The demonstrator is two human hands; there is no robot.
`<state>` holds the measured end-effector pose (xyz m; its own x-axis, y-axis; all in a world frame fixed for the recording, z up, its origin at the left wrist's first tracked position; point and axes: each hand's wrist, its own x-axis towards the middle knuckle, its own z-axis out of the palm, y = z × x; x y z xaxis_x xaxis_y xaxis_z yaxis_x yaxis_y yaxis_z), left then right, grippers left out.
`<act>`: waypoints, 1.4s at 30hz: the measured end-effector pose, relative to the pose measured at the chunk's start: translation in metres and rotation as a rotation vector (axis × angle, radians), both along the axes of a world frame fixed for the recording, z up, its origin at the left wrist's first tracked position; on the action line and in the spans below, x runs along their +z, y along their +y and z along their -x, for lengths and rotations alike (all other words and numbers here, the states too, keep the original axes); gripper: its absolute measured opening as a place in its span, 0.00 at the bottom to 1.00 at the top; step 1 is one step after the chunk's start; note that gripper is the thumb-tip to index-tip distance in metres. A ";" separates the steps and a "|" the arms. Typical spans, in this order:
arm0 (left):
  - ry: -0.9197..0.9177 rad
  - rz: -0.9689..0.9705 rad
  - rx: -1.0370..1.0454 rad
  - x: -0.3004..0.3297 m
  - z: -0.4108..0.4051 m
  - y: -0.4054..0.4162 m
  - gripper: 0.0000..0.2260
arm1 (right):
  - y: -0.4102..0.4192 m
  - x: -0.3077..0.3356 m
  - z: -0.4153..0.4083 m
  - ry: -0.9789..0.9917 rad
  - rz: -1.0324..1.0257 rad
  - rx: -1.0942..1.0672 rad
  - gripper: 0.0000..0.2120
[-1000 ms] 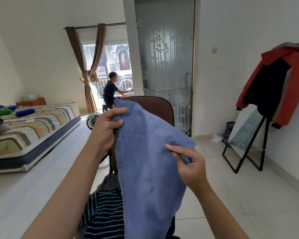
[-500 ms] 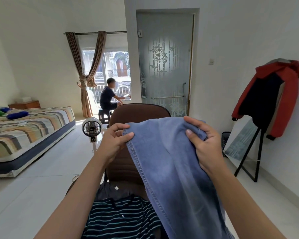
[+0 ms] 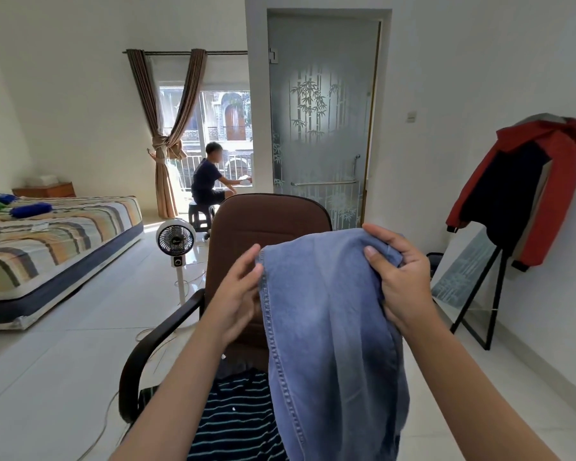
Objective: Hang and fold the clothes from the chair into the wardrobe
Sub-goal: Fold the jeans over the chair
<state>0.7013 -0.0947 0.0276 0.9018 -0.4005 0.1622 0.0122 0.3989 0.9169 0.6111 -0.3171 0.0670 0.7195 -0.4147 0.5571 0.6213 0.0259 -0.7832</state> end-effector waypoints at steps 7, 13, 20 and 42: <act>0.241 0.271 -0.294 -0.039 0.025 -0.019 0.31 | -0.004 0.002 -0.003 0.031 0.025 -0.015 0.17; 0.108 0.197 -0.121 -0.005 0.025 -0.018 0.27 | -0.028 0.002 0.000 0.126 0.142 -0.029 0.15; -0.153 0.068 0.121 0.042 0.024 -0.025 0.16 | -0.067 0.016 -0.002 0.394 0.025 0.078 0.10; -0.488 -0.450 0.241 0.098 0.013 0.016 0.12 | -0.019 -0.013 -0.001 -0.051 0.084 -0.120 0.12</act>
